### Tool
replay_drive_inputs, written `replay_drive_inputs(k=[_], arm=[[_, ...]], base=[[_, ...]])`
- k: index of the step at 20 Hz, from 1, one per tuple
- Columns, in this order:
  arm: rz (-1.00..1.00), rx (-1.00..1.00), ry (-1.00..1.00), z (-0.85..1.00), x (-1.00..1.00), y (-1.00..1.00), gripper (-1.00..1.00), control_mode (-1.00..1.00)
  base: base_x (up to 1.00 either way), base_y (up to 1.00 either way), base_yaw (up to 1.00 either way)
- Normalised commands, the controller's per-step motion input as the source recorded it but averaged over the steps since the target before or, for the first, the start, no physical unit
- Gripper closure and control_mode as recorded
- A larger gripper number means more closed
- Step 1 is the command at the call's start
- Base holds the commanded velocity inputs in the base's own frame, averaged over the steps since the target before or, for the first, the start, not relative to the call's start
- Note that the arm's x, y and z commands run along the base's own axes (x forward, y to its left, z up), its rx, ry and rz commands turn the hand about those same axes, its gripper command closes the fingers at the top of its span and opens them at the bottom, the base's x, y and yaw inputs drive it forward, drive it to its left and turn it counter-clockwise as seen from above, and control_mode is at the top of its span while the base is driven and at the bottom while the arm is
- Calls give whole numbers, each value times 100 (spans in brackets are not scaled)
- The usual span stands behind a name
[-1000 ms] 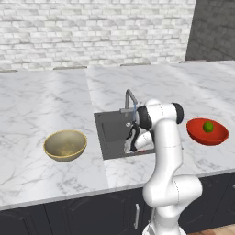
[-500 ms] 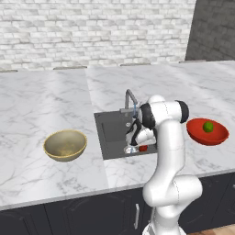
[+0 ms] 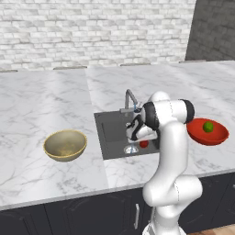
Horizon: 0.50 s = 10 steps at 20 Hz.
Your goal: Pick the bell peppers from the sink and place them in one bowl. Place the lime in the other bowl. Then turn off the sink faucet.
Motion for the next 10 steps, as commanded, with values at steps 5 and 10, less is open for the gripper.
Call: replay_drive_inputs(k=[5,10], arm=[[0,0,-2,46,-1,0,100,-100],[0,0,-5,54,-8,0,100,-100]], base=[[0,0,0],[0,0,0]])
